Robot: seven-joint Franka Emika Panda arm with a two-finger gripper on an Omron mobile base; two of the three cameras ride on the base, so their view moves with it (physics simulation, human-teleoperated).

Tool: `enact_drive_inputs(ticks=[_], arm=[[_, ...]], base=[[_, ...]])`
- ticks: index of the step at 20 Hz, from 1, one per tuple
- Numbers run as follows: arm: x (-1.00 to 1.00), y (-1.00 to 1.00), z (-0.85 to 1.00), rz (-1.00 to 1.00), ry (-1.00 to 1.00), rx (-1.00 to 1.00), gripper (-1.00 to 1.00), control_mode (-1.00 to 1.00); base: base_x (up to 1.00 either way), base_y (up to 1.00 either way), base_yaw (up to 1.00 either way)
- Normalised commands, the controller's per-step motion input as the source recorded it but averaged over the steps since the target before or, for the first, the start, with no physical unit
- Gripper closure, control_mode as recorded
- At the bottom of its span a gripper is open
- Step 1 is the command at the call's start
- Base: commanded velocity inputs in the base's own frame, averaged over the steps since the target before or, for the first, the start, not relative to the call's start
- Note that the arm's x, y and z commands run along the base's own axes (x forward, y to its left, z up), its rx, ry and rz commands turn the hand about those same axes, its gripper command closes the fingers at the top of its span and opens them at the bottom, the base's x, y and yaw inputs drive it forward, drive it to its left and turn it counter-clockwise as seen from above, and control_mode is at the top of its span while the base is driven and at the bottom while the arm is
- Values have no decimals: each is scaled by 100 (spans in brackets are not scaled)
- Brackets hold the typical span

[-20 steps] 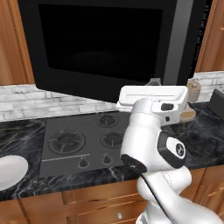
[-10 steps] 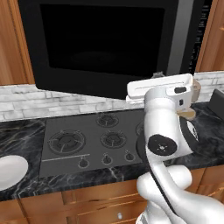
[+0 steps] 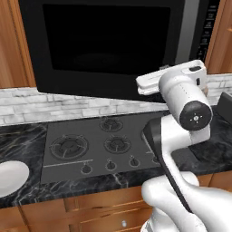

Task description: Pick the marshmallow from the counter and place it in the microwave. Then turn on the microwave.

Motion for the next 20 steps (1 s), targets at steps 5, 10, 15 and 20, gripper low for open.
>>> enact_drive_inputs(ticks=[5, 10, 15, 20], arm=[[27, -16, 18, 15, 22, 3, 100, -100], [30, -18, 8, 21, 16, 5, 100, -100], [24, -19, 0, 25, 11, 6, 100, -100], [16, -8, 0, 26, 7, 8, 100, -100]], base=[[0, 0, 0], [0, 0, 0], [0, 0, 0], [0, 0, 0]])
